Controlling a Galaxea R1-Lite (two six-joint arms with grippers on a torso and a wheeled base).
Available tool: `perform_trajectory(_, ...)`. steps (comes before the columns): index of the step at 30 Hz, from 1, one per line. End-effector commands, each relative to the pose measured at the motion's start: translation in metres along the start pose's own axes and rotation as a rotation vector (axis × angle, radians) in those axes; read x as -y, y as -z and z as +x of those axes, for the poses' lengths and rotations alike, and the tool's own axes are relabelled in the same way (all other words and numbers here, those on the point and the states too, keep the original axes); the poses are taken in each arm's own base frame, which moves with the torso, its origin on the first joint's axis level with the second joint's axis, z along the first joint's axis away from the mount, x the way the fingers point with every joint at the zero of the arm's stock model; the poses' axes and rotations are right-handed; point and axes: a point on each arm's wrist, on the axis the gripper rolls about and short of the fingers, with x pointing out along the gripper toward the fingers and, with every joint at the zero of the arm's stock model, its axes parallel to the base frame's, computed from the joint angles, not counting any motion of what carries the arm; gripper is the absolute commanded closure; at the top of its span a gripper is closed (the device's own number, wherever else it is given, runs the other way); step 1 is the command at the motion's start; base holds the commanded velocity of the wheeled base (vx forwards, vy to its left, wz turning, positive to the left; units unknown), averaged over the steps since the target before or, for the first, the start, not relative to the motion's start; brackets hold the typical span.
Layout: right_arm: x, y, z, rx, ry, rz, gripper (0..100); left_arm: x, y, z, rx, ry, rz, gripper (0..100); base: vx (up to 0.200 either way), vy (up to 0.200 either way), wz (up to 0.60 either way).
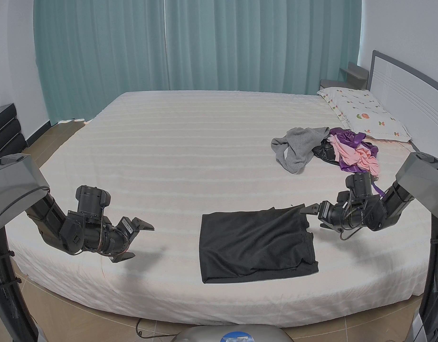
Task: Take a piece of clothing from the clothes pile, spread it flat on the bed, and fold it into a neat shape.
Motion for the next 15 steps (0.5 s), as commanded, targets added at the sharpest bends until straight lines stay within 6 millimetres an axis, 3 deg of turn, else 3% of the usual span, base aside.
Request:
perform_trajectory(1, 0.003, 0.037, -0.055, -0.018, -0.136, -0.027, 0, 0.000, 0.000, 0.000, 0.001, 0.001, 0.000, 0, 0.000, 0.000, 0.00)
perform_trajectory(2, 0.007, 0.051, -0.058, -0.024, -0.145, -0.036, 0, 0.000, 0.000, 0.000, 0.001, 0.001, 0.000, 0, 0.000, 0.000, 0.00)
perform_trajectory(7, 0.016, 0.078, -0.060, -0.021, -0.188, -0.059, 0, 0.000, 0.000, 0.000, 0.001, 0.000, -0.001, 0, 0.000, 0.000, 0.00)
perform_trajectory(15, 0.010, 0.097, -0.047, -0.058, -0.220, -0.091, 0, -0.001, 0.003, 0.003, 0.010, -0.020, 0.004, 0, 0.000, 0.000, 0.00)
